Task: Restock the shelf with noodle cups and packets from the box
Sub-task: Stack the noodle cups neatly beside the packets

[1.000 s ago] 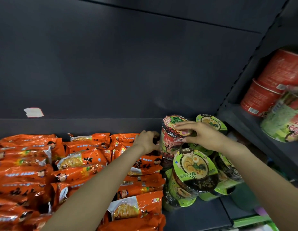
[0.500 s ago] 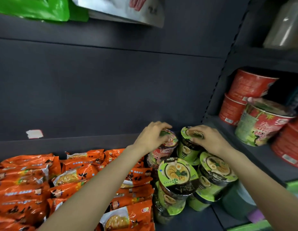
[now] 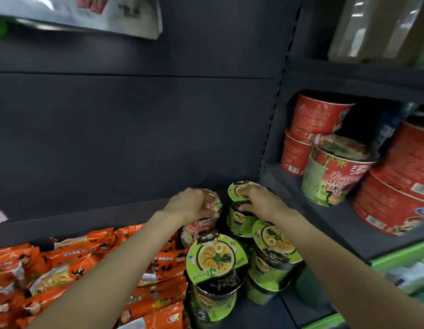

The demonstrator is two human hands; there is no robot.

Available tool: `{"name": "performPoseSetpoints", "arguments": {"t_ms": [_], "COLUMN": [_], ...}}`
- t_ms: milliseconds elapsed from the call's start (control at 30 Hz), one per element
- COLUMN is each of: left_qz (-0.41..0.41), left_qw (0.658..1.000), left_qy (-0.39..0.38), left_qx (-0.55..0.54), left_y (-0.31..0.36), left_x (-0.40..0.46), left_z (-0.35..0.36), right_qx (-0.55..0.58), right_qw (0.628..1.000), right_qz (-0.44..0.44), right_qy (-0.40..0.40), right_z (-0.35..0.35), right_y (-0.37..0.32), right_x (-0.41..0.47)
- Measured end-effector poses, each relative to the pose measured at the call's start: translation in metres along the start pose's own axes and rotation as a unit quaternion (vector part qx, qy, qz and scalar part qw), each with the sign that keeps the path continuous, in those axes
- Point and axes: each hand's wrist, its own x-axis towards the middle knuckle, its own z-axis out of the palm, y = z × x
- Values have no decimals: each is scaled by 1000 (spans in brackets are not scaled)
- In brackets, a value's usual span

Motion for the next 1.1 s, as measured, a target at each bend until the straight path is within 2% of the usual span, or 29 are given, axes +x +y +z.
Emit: {"name": "performPoseSetpoints", "arguments": {"t_ms": [200, 367, 533, 633, 833, 1100], "left_qz": [6, 5, -8, -7, -9, -12], "left_qw": [1000, 999, 1000, 1000, 1000, 998], "left_qy": [11, 13, 18, 19, 25, 43], "left_qx": [28, 40, 23, 17, 3, -33], "left_y": [3, 9, 9, 8, 10, 11], "left_x": [0, 1, -1, -2, -6, -13], "left_z": [-6, -8, -5, -5, -3, 1], "right_qx": [64, 71, 77, 78, 56, 15], "right_qw": [998, 997, 995, 994, 997, 997], "right_qz": [-4, 15, -15, -22, -42, -73], "right_qy": [-26, 16, -58, -76, -13, -19], "right_z": [-6, -3, -8, -10, -4, -3], "right_y": [13, 8, 20, 20, 7, 12], "right_x": [5, 8, 14, 16, 9, 4]}}
